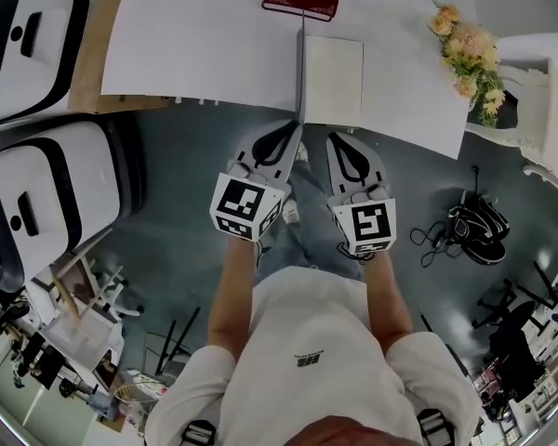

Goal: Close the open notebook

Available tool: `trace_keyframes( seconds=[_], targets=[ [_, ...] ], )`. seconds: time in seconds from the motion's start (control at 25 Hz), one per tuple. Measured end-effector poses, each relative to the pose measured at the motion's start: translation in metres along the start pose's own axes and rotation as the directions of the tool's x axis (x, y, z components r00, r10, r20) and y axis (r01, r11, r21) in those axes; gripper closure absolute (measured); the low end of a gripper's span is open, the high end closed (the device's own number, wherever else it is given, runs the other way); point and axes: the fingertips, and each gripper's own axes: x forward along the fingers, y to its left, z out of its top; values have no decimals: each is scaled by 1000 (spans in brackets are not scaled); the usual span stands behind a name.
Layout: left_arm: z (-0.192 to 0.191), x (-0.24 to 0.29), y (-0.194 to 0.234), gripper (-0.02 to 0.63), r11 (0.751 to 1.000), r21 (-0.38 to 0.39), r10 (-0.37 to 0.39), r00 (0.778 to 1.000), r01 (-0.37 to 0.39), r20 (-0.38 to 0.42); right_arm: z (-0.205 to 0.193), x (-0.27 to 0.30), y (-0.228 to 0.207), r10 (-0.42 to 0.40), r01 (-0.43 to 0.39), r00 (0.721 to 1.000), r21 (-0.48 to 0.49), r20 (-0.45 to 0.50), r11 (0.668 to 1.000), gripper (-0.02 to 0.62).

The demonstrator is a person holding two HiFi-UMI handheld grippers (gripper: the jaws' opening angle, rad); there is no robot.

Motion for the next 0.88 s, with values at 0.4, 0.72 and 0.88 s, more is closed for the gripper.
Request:
trace_keyframes(
  seconds=[0.4,0.72,0.88],
  targets=[
    [-5,27,-28,606,997,22,-77,997,77,-29,-14,-17,-27,-73,74,997,41,-3,996,598],
    [-14,49,-46,606,991,38,-122,991,124,-61,-30,-28,-49,-124,125,992,72,-15,990,598],
    [-16,55,-52,606,989,44,-136,988,139,-75,-31,-32,-52,-129,130,991,89,-20,988,598]
  ],
)
